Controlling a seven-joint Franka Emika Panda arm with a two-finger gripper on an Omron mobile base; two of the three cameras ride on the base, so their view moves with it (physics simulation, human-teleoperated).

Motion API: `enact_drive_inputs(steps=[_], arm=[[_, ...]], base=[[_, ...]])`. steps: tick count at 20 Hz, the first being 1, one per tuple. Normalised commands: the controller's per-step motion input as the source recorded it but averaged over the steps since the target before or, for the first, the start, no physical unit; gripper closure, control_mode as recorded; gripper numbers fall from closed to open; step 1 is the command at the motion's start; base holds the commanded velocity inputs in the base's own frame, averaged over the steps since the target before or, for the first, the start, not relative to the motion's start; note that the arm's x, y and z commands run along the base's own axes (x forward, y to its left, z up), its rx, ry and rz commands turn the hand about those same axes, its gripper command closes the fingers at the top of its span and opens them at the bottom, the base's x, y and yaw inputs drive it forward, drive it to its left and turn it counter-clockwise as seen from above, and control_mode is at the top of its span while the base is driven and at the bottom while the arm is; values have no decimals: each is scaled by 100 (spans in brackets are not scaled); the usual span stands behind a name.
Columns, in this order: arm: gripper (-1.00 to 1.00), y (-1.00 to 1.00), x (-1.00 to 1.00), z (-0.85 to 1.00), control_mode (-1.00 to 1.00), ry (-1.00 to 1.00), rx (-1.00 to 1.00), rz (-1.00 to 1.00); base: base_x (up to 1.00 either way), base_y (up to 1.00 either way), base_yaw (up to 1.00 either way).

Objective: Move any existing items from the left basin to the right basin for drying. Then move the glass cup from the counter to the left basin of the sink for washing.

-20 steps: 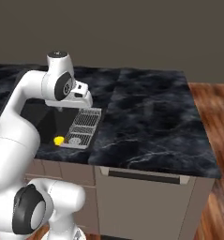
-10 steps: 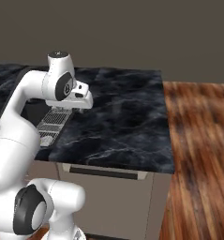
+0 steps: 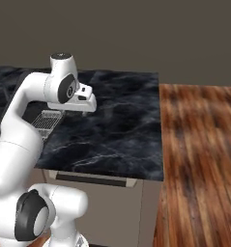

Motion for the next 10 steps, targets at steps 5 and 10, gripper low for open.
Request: enact_drive_inputs(steps=[5, 10], arm=[[-100, 0, 0, 0, 100, 0, 0, 0], [-100, 0, 0, 0, 100, 0, 0, 0]], base=[[-4, 18, 0], [-4, 43, 0]])
